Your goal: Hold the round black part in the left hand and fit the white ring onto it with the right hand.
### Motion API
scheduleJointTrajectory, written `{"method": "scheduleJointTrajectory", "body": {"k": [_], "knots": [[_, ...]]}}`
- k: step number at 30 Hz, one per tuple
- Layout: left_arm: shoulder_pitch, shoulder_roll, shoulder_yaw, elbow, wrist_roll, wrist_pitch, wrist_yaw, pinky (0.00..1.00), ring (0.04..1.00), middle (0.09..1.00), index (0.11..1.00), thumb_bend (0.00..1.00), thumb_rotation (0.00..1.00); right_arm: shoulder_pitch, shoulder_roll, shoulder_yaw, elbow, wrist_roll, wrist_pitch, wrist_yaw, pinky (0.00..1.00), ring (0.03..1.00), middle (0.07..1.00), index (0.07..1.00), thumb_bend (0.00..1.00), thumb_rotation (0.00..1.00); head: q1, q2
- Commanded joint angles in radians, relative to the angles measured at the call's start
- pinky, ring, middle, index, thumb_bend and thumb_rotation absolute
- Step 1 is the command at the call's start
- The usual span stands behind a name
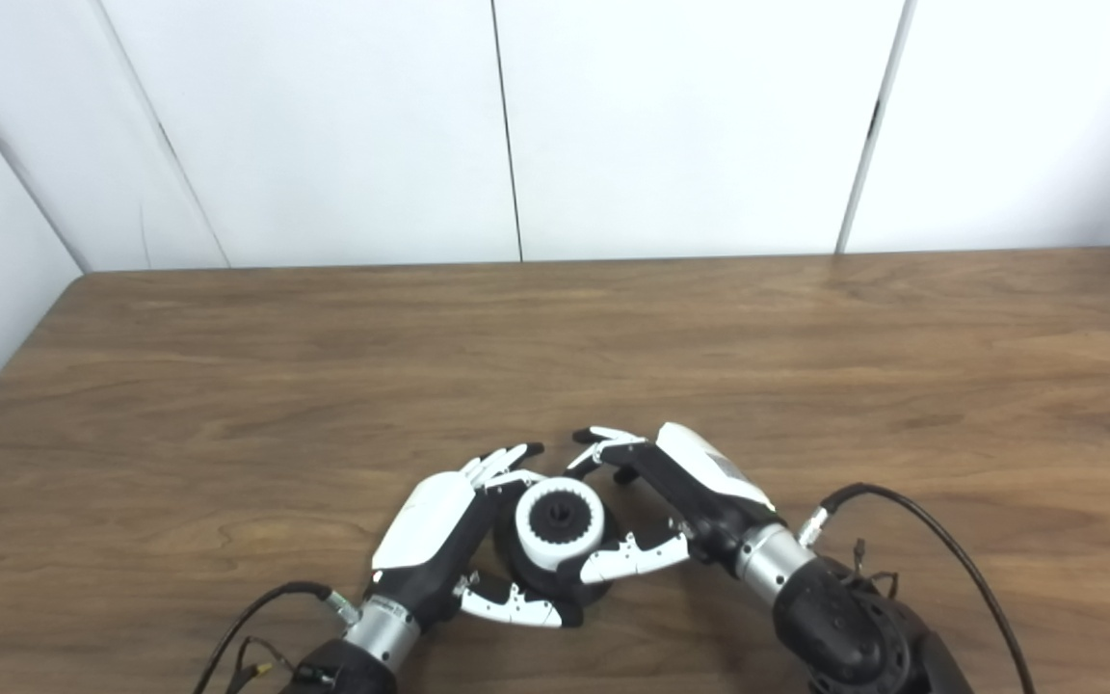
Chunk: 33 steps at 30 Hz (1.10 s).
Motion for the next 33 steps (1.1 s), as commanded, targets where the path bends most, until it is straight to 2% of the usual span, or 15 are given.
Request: {"method": "scheduleJointTrajectory", "body": {"k": [1,14,23,33], "knots": [[-0.011,0.009,0.005,-0.012,0.004,0.002,-0.006,0.96,0.96,0.952,0.611,0.85,0.31,-0.026,-0.011,0.003,-0.026,-0.011,0.02,0.021,0.76,0.912,0.931,0.776,0.92,0.44,0.001,0.001],[-0.013,0.012,0.007,-0.003,0.003,-0.014,0.006,0.95,0.955,0.946,0.607,0.85,0.29,-0.026,-0.034,-0.013,-0.038,0.043,0.035,0.051,0.82,0.958,0.982,0.884,0.98,0.47,-0.012,-0.012],[-0.008,0.015,0.011,-0.008,-0.002,-0.011,0.001,0.96,0.961,0.95,0.611,0.85,0.3,0.023,-0.033,-0.067,-0.045,0.119,0.007,0.015,0.79,0.955,0.991,0.919,1.0,0.45,-0.027,-0.024],[-0.009,0.023,0.021,-0.016,-0.009,-0.009,-0.012,0.95,0.964,0.953,0.613,0.84,0.31,0.093,-0.011,-0.144,-0.06,0.176,-0.014,-0.054,0.89,0.973,0.988,0.935,1.0,0.5,-0.031,-0.016]]}}
